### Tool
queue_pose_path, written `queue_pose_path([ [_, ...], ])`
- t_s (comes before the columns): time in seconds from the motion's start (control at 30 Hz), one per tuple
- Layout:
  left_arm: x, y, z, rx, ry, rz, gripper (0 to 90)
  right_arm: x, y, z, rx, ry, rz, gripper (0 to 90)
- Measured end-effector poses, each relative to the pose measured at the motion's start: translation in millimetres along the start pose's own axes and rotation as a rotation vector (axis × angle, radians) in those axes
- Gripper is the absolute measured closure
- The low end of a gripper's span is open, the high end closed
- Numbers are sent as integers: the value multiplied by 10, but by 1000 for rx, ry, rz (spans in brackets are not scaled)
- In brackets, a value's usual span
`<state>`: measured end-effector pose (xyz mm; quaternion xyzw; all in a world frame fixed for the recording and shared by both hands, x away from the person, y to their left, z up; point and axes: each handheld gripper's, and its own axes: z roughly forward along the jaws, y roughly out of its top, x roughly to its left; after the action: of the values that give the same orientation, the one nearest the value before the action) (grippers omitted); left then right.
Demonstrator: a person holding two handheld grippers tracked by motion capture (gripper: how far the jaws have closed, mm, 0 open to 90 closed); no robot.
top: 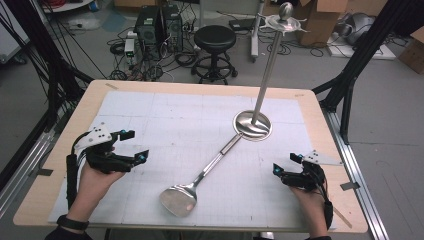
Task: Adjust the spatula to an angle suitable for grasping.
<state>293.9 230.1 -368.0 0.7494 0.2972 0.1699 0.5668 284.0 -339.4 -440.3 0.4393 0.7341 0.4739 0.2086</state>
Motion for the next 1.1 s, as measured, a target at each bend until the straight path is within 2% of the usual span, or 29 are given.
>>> queue_pose_path([
  [0.3,-158,110,247,50,-30,5,127,-11,2,10,1,-3,-1,154],
  [0.63,-252,153,451,83,-47,-3,127,-10,2,25,8,-4,0,155],
  [1.1,-452,220,763,162,-73,21,127,-1,4,42,13,-3,-9,154],
])
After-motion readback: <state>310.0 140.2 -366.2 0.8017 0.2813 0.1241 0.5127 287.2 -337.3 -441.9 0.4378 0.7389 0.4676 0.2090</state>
